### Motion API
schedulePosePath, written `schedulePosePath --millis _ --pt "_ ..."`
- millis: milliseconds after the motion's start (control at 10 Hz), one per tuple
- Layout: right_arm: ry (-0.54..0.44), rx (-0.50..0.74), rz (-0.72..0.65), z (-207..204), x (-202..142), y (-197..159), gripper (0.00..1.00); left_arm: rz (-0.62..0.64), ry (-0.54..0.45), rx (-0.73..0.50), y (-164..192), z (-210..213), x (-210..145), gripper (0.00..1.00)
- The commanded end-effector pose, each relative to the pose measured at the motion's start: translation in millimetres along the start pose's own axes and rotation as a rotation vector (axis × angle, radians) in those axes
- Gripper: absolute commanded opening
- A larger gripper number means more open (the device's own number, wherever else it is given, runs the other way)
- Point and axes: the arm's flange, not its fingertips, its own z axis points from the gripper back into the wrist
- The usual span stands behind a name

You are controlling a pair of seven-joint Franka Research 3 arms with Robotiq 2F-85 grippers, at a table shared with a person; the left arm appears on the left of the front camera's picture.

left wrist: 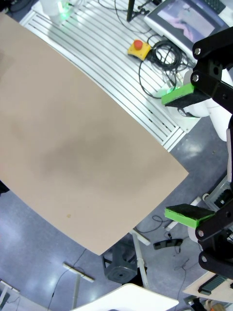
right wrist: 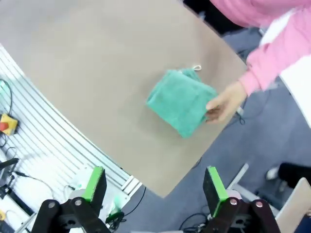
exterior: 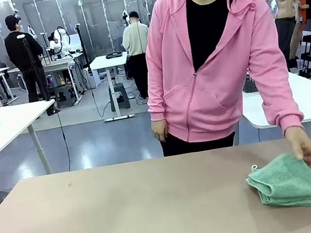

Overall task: Fold the towels and place them in the basket.
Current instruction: Stack the folded Towel with hook on the right side of the table.

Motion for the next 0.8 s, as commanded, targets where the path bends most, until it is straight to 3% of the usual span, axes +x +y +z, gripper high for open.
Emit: schedulePosePath --millis 0,400,700 --pt "-0.033 0.034 0.042 24 4 24 1.0 0.0 -0.008 0.01 -1 -1 -2 1.0" --pt "-0.043 0.073 0.03 43 2 43 1.0 0.0 -0.008 0.01 -1 -1 -2 1.0" --pt "-0.066 0.062 0.048 43 1 39 1.0 0.0 -0.008 0.01 -1 -1 -2 1.0"
